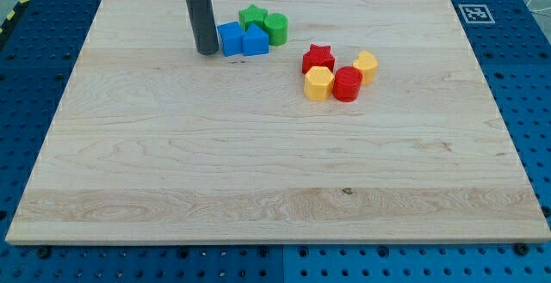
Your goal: Move your arm closer to the yellow heart
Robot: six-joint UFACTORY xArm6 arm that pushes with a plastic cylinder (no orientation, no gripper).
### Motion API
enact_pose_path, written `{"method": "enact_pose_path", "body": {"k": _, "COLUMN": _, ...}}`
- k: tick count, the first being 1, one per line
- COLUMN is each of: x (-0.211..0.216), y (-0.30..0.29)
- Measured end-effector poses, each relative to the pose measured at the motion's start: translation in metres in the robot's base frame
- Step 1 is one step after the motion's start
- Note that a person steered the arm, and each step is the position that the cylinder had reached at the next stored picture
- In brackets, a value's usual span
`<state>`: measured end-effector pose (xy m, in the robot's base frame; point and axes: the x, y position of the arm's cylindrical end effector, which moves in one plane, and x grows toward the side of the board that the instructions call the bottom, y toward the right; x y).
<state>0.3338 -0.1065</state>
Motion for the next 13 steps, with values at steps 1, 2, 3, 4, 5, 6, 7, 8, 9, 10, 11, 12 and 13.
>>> {"method": "enact_pose_path", "body": {"k": 1, "x": -0.002, "y": 0.006}}
{"method": "enact_pose_path", "body": {"k": 2, "x": -0.004, "y": 0.014}}
{"method": "enact_pose_path", "body": {"k": 3, "x": -0.011, "y": 0.014}}
{"method": "enact_pose_path", "body": {"k": 4, "x": -0.008, "y": 0.014}}
{"method": "enact_pose_path", "body": {"k": 5, "x": 0.021, "y": 0.014}}
{"method": "enact_pose_path", "body": {"k": 6, "x": 0.025, "y": 0.014}}
{"method": "enact_pose_path", "body": {"k": 7, "x": 0.056, "y": 0.023}}
{"method": "enact_pose_path", "body": {"k": 8, "x": 0.104, "y": 0.048}}
{"method": "enact_pose_path", "body": {"k": 9, "x": 0.129, "y": 0.098}}
{"method": "enact_pose_path", "body": {"k": 10, "x": 0.129, "y": 0.195}}
{"method": "enact_pose_path", "body": {"k": 11, "x": 0.129, "y": 0.301}}
{"method": "enact_pose_path", "body": {"k": 12, "x": 0.125, "y": 0.370}}
{"method": "enact_pose_path", "body": {"k": 13, "x": 0.090, "y": 0.378}}
